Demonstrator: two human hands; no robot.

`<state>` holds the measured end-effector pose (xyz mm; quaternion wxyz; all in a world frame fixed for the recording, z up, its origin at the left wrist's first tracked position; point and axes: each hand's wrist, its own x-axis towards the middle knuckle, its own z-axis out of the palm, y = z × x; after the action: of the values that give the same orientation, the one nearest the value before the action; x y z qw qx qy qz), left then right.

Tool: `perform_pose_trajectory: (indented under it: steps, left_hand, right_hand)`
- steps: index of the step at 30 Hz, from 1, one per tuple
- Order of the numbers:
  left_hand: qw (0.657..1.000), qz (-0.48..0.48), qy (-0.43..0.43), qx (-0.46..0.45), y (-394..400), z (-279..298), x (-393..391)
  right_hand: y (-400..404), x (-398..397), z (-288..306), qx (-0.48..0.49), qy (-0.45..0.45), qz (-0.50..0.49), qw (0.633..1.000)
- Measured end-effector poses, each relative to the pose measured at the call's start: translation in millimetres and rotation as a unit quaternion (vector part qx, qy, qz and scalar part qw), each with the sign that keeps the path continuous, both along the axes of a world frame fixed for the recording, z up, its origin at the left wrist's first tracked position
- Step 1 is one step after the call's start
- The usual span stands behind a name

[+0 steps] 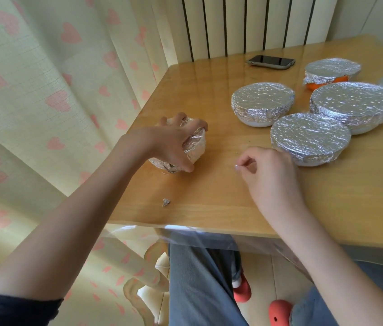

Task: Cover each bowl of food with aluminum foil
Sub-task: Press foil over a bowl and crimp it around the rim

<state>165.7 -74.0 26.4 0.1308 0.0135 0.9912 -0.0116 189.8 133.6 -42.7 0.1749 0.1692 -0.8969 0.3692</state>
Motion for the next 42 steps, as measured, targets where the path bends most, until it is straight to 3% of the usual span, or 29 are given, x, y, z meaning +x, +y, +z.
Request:
perform_pose_trajectory:
  steps: [4, 10, 15, 18, 21, 23, 25, 27, 29, 30, 32, 35, 39, 40, 42]
  left_hand:
    - [1.000, -0.007, 0.018, -0.021, 3.3, -2.1, 0.4]
    - [0.998, 0.002, 0.028, -0.049, 10.9, -1.1, 4.7]
    - [0.997, 0.032, -0.057, -0.050, 9.7, 10.7, 0.9]
    - [0.995, 0.048, -0.079, 0.025, 5.3, 29.2, 3.6]
    - [0.997, 0.028, -0.044, 0.061, -10.0, 38.8, 11.4]
    - [0.998, 0.030, -0.040, 0.041, -20.7, 34.3, 16.8]
    - [0.999, 0.029, -0.033, 0.014, -28.2, 23.1, 19.9]
    - [1.000, 0.017, -0.015, 0.008, -31.6, 13.5, 19.4]
    - [1.000, 0.016, -0.001, 0.015, -31.9, 7.4, 17.5]
    - [1.000, 0.021, 0.000, 0.019, -31.9, 4.9, 17.2]
    - [0.999, 0.025, 0.004, 0.037, -32.3, -0.5, 17.8]
    - [0.998, 0.018, 0.017, 0.059, -34.7, -9.1, 18.4]
    - [0.999, 0.017, 0.028, 0.038, -35.7, -11.1, 15.1]
    - [0.999, 0.016, 0.031, 0.027, -34.9, -10.8, 14.9]
    - [1.000, 0.017, 0.022, 0.014, -33.9, -8.5, 15.1]
  right_hand:
    - [13.5, 0.7, -9.1, 0.064, 0.020, -0.028, 0.997]
    - [16.7, -0.3, -3.8, 0.130, 0.011, 0.007, 0.991]
    - [47.9, 7.9, 11.8, 0.009, 0.034, 0.022, 0.999]
    - [59.0, 19.0, 18.8, -0.040, 0.028, 0.015, 0.999]
    - [41.3, 27.3, 19.5, -0.062, -0.017, 0.051, 0.997]
    - [18.0, 33.5, 16.6, -0.093, -0.100, 0.097, 0.986]
    - [-8.6, 41.1, 16.0, -0.190, -0.290, 0.162, 0.924]
    - [-32.9, 45.1, 18.4, -0.351, -0.467, 0.197, 0.787]
    - [-48.4, 42.4, 23.4, -0.478, -0.543, 0.186, 0.665]
    - [-53.4, 39.1, 25.2, -0.513, -0.556, 0.174, 0.630]
    - [-59.4, 32.5, 27.9, -0.553, -0.560, 0.155, 0.597]
    - [-61.8, 29.2, 27.1, -0.558, -0.552, 0.146, 0.602]
    - [-66.3, 23.8, 24.8, -0.446, -0.511, 0.128, 0.723]
    - [-65.5, 20.7, 26.1, -0.423, -0.508, 0.125, 0.740]
    - [-58.8, 13.4, 29.2, -0.398, -0.529, 0.139, 0.736]
